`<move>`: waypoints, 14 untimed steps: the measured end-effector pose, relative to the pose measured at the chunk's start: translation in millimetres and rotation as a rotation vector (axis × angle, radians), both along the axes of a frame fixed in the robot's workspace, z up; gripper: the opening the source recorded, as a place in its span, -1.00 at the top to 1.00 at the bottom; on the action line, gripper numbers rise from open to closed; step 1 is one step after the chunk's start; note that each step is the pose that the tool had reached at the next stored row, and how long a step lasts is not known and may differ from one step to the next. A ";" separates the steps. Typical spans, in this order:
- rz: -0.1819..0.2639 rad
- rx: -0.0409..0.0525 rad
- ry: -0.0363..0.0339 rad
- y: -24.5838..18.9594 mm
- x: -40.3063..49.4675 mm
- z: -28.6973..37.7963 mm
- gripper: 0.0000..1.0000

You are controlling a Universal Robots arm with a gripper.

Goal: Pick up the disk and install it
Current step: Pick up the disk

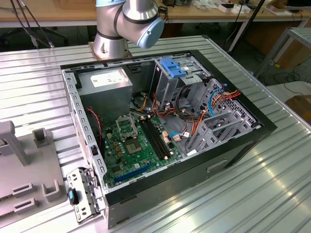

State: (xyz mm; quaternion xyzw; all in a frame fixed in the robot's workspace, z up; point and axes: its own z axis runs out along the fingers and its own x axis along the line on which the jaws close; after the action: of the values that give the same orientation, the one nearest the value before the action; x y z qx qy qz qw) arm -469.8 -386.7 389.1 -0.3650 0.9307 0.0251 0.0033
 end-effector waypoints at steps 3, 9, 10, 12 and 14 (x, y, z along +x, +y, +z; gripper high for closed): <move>0.069 0.0000 0.0000 0.0 0.0 0.0 0.79; 0.222 0.0000 0.0000 0.0 0.0 0.0 0.79; 0.243 -0.0001 0.0000 0.0 0.0 0.0 0.79; 0.289 0.0000 0.0001 0.0 0.0 0.0 0.79; 0.349 -0.0002 0.0000 0.0 0.0 0.0 0.79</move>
State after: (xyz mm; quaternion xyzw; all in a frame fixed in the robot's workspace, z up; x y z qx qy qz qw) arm -469.8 -386.7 389.0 -0.5208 0.8533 0.0252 -0.0011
